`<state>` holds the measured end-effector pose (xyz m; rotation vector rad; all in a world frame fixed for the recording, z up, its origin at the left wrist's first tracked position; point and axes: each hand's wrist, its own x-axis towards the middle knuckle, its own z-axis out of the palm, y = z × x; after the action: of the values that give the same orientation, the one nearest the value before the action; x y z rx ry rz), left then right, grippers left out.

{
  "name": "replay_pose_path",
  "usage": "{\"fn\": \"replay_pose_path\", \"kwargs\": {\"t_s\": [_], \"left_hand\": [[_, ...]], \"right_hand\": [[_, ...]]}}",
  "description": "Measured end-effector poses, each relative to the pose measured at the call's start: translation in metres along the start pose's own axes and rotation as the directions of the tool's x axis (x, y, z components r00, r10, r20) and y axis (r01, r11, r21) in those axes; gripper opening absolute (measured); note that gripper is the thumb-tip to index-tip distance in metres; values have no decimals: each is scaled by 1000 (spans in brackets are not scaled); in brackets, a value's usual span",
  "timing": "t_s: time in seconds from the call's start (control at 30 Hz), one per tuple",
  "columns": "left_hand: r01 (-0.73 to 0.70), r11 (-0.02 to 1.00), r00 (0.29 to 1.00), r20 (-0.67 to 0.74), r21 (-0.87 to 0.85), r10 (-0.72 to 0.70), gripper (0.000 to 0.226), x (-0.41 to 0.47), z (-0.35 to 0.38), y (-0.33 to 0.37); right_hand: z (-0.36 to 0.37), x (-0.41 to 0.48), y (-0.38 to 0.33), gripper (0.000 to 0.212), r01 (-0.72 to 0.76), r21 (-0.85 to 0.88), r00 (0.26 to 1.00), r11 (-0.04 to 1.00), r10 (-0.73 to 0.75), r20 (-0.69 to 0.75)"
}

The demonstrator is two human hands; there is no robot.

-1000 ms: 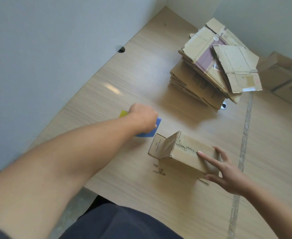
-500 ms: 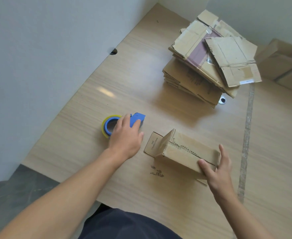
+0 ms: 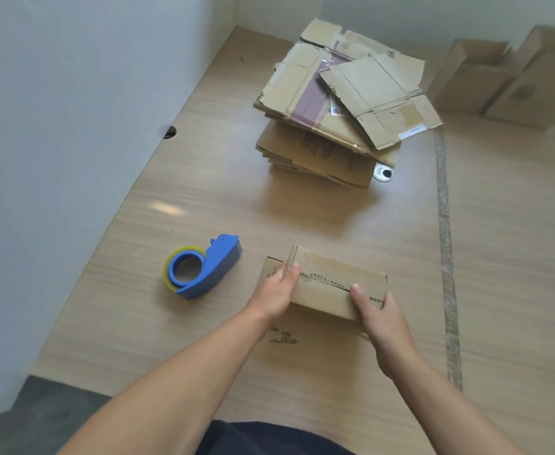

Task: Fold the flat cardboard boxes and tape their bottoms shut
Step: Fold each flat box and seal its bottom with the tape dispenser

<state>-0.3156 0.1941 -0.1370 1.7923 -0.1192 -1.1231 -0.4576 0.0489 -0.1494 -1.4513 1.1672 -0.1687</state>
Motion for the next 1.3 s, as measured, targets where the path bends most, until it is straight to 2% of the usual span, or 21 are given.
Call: {"fn": "replay_pose_path", "kwargs": {"t_s": [0.13,0.27,0.33,0.4,0.43,0.5,0.6,0.7,0.8,0.87,0.97,1.1,1.2,1.3], "left_hand": [[67,998,998,11,4,-67,92,7,0,-3],[79,996,995,60,-35,-77,46,10,-8,5],[42,994,998,43,96,-47,50,12,-12,9],[-10,971,999,-37,239,19,58,14,-10,14],[-25,962,995,-86,273,50,54,15,-8,15],[-24,972,987,-151,234,61,47,15,-1,17],[-20,964,971,-224,266,82,54,15,12,17],[-42,930,925,-339,365,174,52,15,22,13],[-72,912,915,-337,404,221,43,18,23,12],[-92,913,928,-299,396,223,37,20,16,9],[-101,942,957,-226,321,180,28,25,3,10],[-66,985,989,-119,162,86,29,26,-10,13],[-75,988,994,-73,137,86,36,28,-15,9],[-80,985,992,-82,152,94,45,27,-14,5]], "right_hand": [[2,2,-2,47,-8,-29,999,1000,7,-50],[-11,4,-8,23,-21,86,999,996,19,27],[-18,7,-10,27,-87,142,992,986,73,98],[-20,7,-13,26,-201,146,968,969,174,180],[-18,7,-14,24,-250,136,952,959,218,214],[-12,7,-15,26,-290,105,940,951,263,216],[-10,11,-17,30,-179,4,976,984,177,129],[-8,17,-25,34,-61,-207,998,976,65,15],[1,16,-30,48,-53,-247,998,967,44,-42],[1,17,-25,42,-1,-275,999,962,-13,-48],[-12,23,-19,23,44,-164,999,986,-45,2],[-29,29,-13,26,-58,106,982,993,38,186],[-36,30,-13,25,-132,194,953,972,71,293],[-37,29,-9,25,-155,212,946,965,83,313]]}}
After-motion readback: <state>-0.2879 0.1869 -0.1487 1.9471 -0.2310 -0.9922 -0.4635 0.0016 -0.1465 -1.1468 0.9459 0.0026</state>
